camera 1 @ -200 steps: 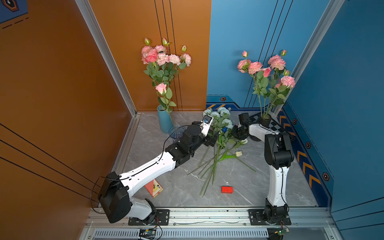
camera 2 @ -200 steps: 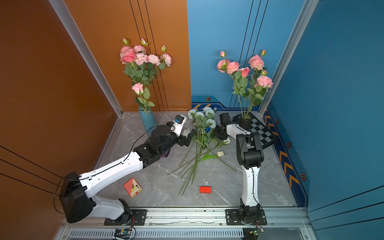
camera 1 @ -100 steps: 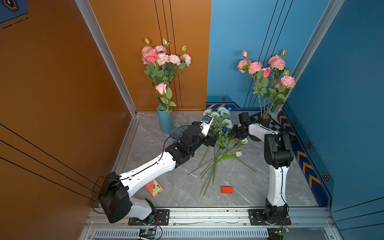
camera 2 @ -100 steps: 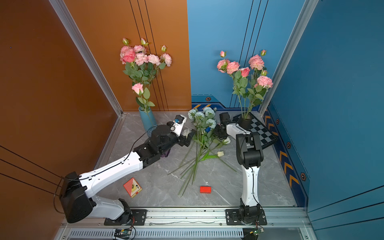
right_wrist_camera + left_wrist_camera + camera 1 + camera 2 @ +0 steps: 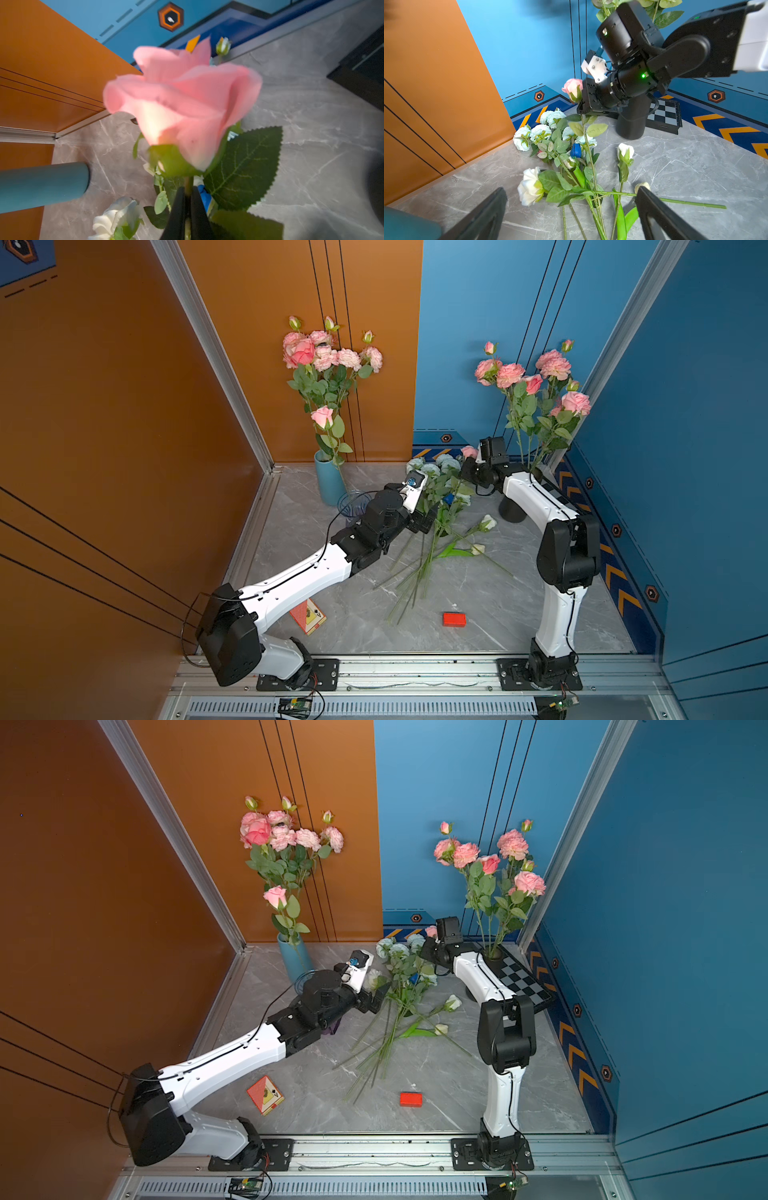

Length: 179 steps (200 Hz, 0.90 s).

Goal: Place the pink flowers into the vase
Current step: Pick up the flower at the center of the board.

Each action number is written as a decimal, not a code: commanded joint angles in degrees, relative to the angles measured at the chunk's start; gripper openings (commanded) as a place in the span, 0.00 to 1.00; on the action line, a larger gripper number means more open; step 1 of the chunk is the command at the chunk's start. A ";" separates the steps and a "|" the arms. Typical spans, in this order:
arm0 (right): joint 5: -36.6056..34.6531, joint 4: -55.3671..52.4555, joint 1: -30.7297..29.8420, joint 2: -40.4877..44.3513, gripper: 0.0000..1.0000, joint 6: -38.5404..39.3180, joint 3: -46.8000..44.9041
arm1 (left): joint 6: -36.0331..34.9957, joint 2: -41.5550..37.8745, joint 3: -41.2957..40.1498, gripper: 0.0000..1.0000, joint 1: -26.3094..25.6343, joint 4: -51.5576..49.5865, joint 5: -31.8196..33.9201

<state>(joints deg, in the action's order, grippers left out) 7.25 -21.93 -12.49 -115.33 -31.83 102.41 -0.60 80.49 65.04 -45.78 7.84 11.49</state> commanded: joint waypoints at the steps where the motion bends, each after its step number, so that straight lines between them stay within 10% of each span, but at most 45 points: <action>1: -3.38 -0.46 -2.02 2.19 0.07 4.95 4.40 | 0.06 0.35 0.95 0.99 -0.33 -0.67 -1.58; 179: -5.58 2.23 -9.74 14.29 0.08 17.08 14.46 | 12.77 14.19 8.64 0.97 6.38 6.22 -16.69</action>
<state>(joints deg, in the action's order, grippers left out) 1.39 -20.86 -21.63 -104.47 -16.25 116.97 10.07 93.03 70.67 -40.51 10.61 -2.37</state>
